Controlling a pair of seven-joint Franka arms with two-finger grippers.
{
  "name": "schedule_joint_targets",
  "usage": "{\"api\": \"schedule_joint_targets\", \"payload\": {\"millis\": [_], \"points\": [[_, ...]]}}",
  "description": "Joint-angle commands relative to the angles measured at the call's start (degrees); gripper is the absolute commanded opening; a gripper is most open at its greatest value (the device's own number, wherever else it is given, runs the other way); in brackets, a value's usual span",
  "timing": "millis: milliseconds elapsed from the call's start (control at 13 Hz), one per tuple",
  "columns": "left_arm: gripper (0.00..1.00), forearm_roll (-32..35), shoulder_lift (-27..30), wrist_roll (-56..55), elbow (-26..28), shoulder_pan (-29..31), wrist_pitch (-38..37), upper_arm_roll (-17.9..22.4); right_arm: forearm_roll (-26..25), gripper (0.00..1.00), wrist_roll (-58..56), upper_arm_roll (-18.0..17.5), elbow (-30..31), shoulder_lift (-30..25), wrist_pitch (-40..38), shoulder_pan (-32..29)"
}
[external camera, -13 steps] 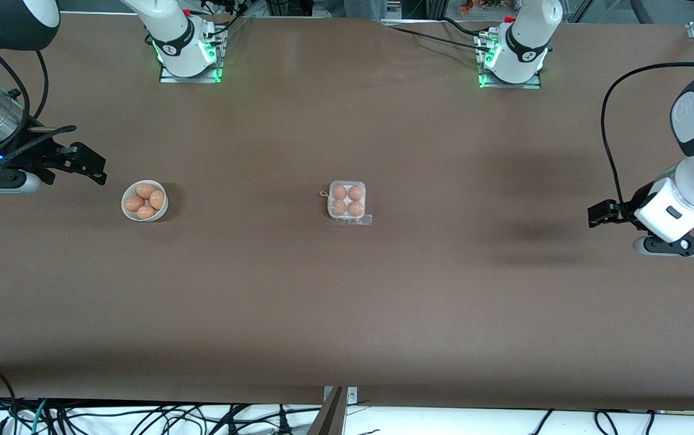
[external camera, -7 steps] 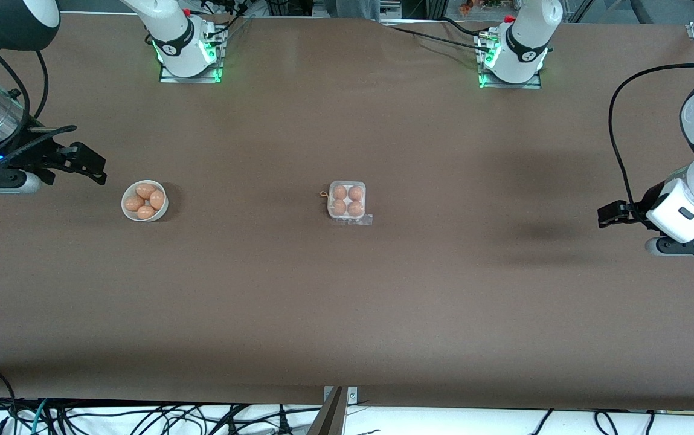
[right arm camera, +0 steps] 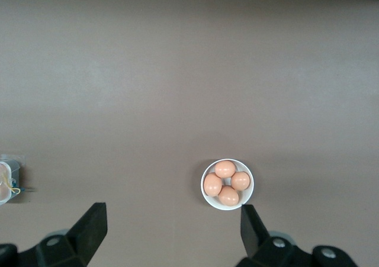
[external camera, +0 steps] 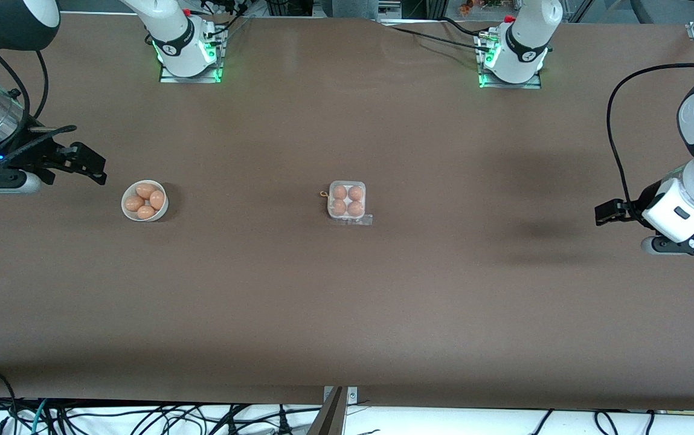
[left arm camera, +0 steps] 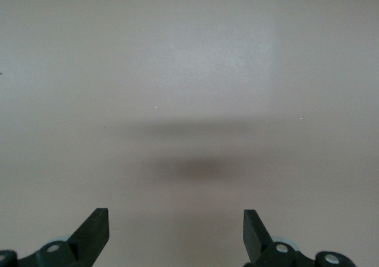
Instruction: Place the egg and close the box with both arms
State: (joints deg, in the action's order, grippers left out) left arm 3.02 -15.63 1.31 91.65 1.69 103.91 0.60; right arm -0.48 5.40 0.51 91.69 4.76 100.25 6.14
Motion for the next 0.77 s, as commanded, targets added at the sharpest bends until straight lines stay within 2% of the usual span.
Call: {"api": "schedule_joint_targets", "payload": {"millis": [0,460,690], "points": [[1.0,1.12,0.69,0.1,-2.08,0.24,-0.72,0.19,-0.67,1.0,-0.83,-0.34,0.42,-0.81,-0.23,-0.16],[1.0,0.68,0.95,0.36,-3.14,0.24,-3.18,-0.07,-0.67,1.0,-0.75,-0.34,0.42,-0.81,-0.14,-0.16],[1.0,-1.6,1.04,0.71,-6.2,0.68,-8.61,0.19,-0.67,1.0,-0.83,-0.34,0.33,-0.81,-0.14,-0.16]]}}
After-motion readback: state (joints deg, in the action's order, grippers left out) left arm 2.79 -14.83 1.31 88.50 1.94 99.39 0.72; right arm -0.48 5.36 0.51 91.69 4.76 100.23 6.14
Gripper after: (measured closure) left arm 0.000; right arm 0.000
